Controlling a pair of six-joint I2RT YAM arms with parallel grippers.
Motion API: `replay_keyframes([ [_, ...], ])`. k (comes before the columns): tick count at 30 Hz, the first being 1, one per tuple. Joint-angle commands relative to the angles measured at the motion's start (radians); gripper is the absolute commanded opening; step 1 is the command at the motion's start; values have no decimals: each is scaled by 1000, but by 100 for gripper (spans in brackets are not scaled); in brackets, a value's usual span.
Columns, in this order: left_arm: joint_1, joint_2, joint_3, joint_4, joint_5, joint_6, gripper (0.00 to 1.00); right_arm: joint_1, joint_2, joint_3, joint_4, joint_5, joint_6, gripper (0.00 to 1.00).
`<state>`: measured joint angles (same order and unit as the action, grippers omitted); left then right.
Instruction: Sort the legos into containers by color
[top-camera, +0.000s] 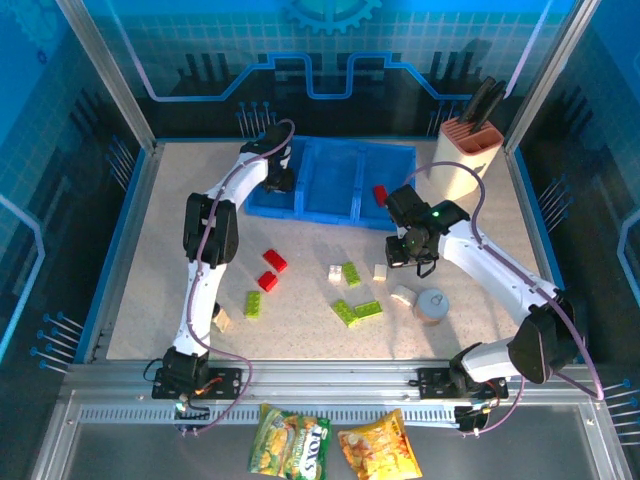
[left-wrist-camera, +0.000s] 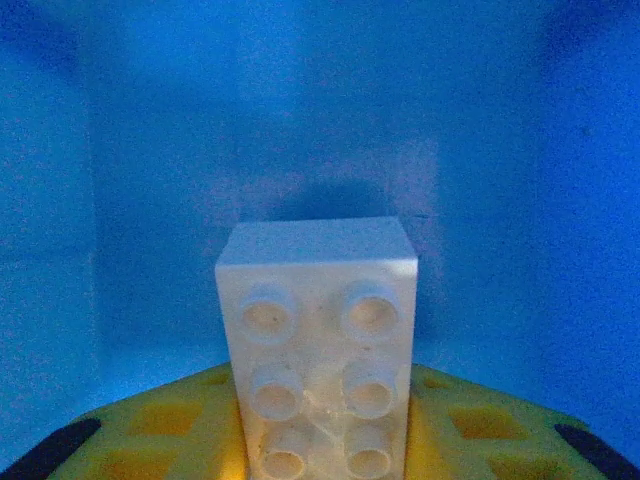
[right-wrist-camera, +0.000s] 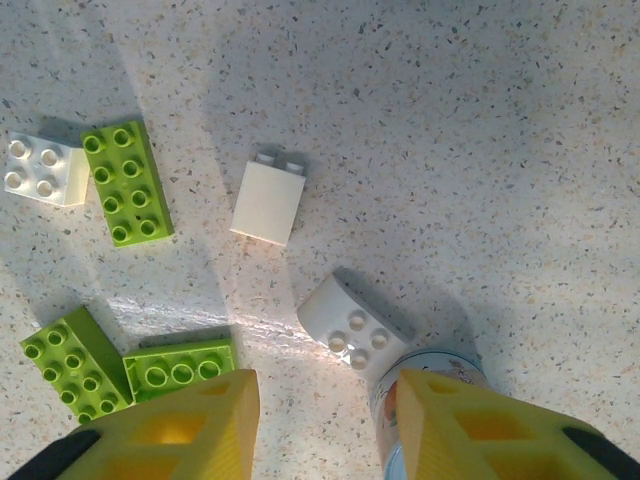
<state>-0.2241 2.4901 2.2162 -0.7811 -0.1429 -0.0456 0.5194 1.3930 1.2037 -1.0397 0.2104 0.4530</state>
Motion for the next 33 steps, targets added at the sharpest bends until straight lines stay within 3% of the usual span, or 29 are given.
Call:
replay_keyframes([
  [1, 9, -23, 16, -24, -9, 1, 41, 22, -26, 6, -31, 22, 19, 41],
  [19, 9, -163, -1, -75, 21, 9, 44, 81, 27, 33, -10, 20, 38, 41],
  [33, 11, -456, -310, -46, 97, -9, 44, 170, 171, 62, 73, -1, 51, 41],
])
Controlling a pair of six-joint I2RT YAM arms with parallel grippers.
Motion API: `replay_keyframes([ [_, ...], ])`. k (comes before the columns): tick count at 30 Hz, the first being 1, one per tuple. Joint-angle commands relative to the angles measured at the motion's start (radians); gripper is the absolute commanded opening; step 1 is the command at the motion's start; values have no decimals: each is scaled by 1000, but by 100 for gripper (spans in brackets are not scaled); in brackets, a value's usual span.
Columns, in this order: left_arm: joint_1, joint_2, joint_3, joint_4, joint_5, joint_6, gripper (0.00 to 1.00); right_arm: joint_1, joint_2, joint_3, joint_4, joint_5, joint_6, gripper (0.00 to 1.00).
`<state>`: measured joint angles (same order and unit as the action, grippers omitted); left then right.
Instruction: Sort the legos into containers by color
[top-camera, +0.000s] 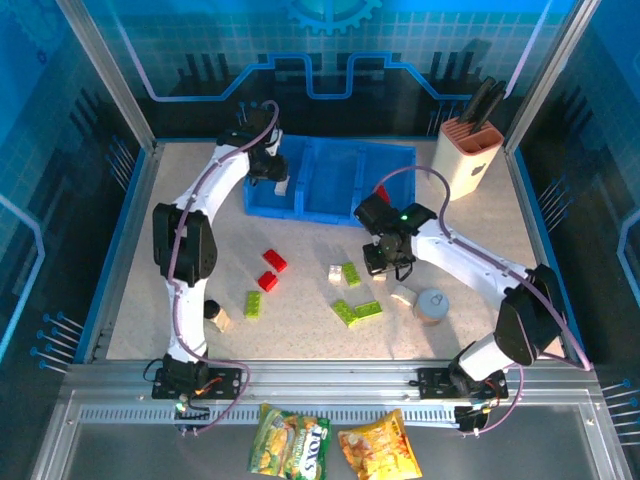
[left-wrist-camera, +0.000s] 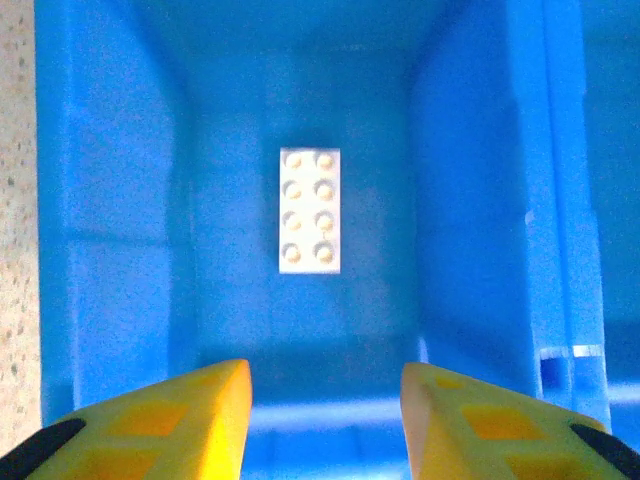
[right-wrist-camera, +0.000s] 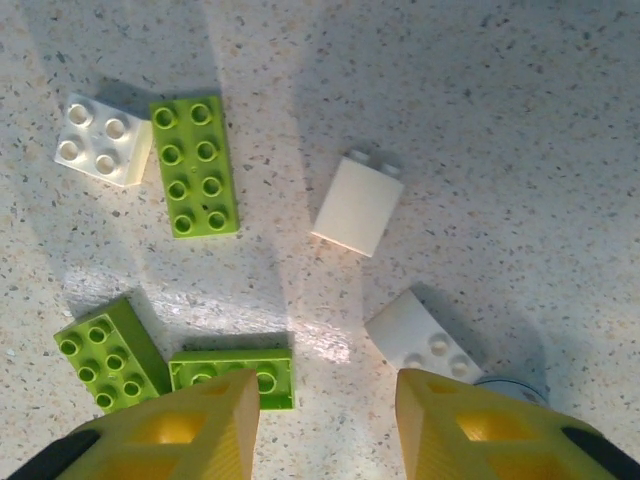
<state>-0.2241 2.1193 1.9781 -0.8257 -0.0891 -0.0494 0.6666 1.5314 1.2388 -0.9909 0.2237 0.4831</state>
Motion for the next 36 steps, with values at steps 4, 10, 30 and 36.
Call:
replay_keyframes([
  [4, 14, -190, -193, 14, 48, -10, 44, 41, 75, 32, 46, -21, 22, 41],
  [10, 33, -341, -366, 9, 68, -9, 45, 54, 136, 42, 83, -39, 18, 42],
  [30, 180, -688, -719, 40, 147, 41, 47, 86, 339, 119, 142, -74, 6, 46],
  [36, 180, -706, -823, 127, 137, 54, 46, 93, 372, 114, 153, -77, 8, 46],
])
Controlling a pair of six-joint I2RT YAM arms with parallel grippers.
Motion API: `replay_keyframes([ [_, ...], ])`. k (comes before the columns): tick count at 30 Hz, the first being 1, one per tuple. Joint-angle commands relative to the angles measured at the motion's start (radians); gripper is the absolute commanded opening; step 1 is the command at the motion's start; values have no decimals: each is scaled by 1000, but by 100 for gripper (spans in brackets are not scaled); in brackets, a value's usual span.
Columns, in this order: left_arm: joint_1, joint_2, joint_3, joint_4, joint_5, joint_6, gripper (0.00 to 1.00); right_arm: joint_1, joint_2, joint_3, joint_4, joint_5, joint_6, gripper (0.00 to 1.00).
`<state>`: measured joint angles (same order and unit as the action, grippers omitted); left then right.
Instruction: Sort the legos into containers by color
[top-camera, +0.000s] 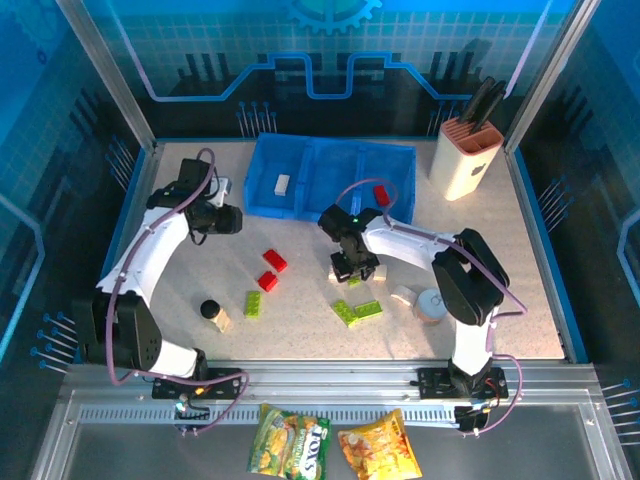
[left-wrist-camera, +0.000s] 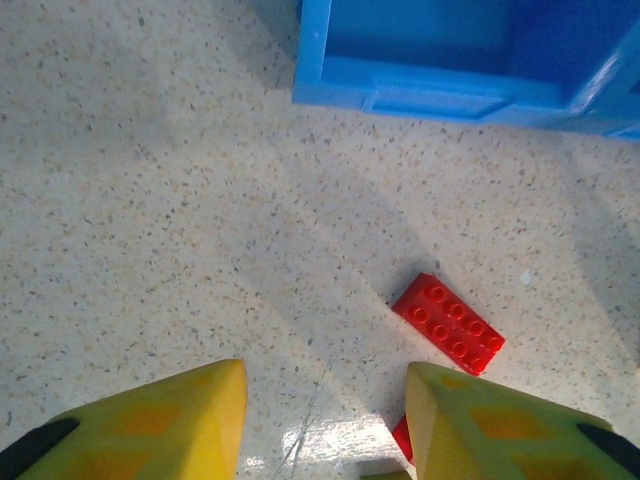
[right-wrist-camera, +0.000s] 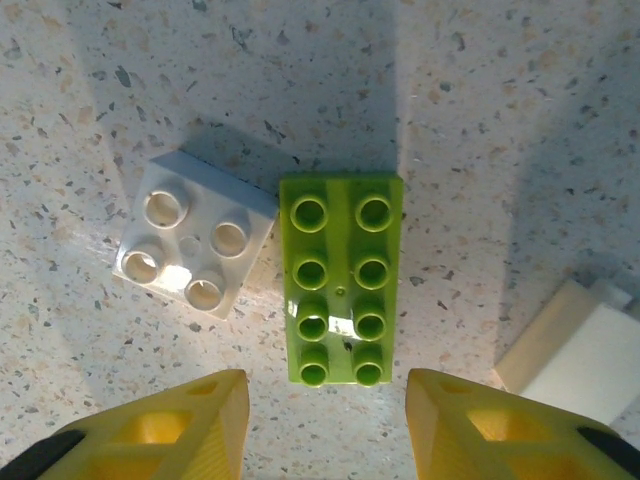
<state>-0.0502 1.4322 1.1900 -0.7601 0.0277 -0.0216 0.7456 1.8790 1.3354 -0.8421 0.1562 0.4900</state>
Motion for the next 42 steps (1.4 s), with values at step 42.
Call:
replay_keyframes([
  [42, 7, -12, -66, 91, 49, 26, 45, 18, 36, -33, 10, 41, 21, 48],
])
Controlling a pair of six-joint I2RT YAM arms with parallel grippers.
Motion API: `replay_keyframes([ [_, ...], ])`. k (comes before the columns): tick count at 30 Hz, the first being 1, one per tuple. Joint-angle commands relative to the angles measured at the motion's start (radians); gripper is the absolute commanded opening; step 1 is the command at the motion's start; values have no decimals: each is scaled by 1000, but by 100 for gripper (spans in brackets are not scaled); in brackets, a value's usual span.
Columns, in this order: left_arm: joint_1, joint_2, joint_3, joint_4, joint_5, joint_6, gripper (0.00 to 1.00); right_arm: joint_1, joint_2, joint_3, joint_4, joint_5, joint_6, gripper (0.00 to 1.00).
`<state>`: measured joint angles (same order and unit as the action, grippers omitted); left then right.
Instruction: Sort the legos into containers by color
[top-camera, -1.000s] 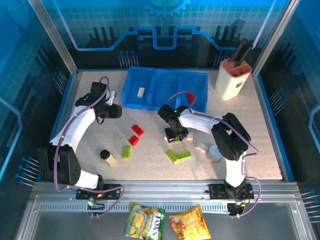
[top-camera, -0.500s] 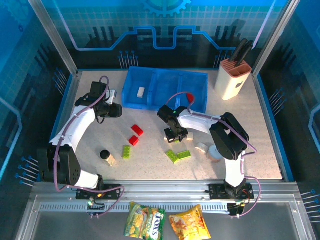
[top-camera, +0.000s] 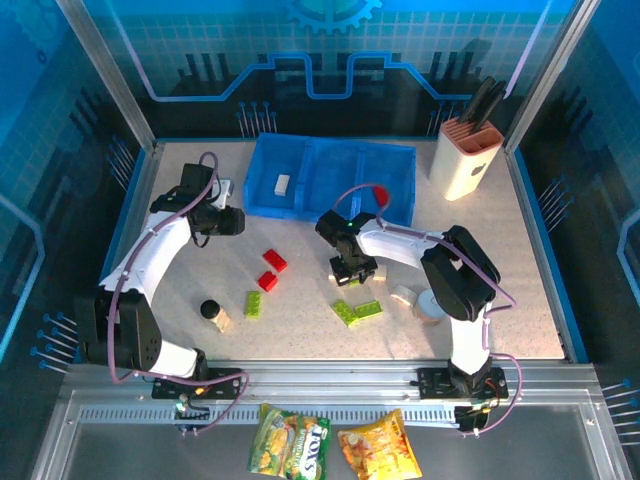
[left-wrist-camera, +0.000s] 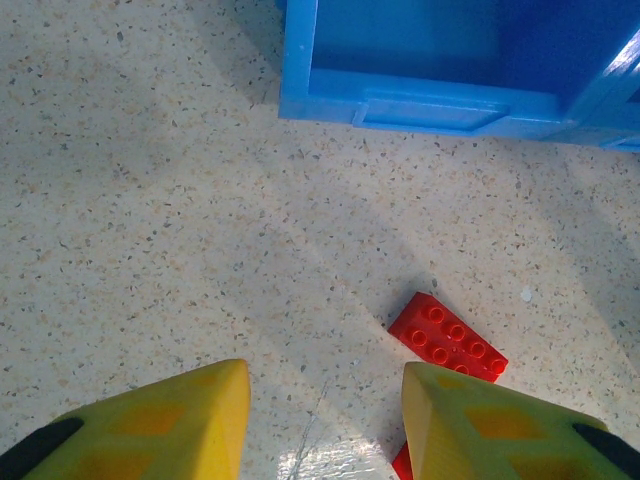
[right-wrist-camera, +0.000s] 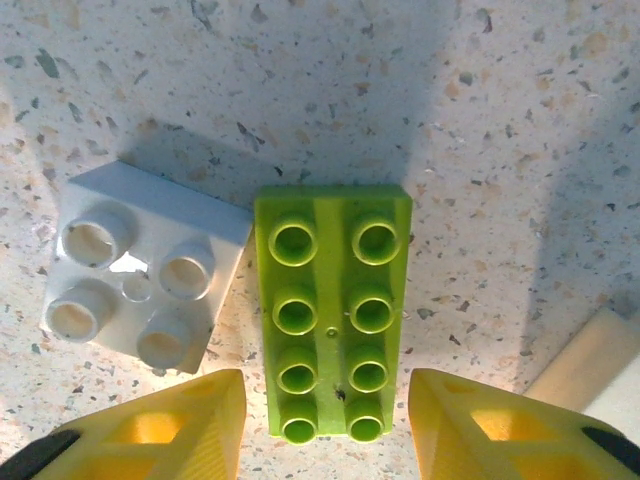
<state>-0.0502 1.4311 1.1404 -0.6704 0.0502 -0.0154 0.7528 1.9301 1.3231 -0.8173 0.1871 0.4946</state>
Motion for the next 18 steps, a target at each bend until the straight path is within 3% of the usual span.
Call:
replay_keyframes([
  [1, 8, -9, -17, 2, 29, 21, 45, 10, -12, -25, -11, 5, 15, 48],
  [9, 7, -5, -15, 0, 30, 21, 45, 9, 23, -42, 18, -20, 16, 47],
  [18, 8, -4, -13, 0, 33, 20, 45, 7, -6, -39, 5, -6, 18, 38],
])
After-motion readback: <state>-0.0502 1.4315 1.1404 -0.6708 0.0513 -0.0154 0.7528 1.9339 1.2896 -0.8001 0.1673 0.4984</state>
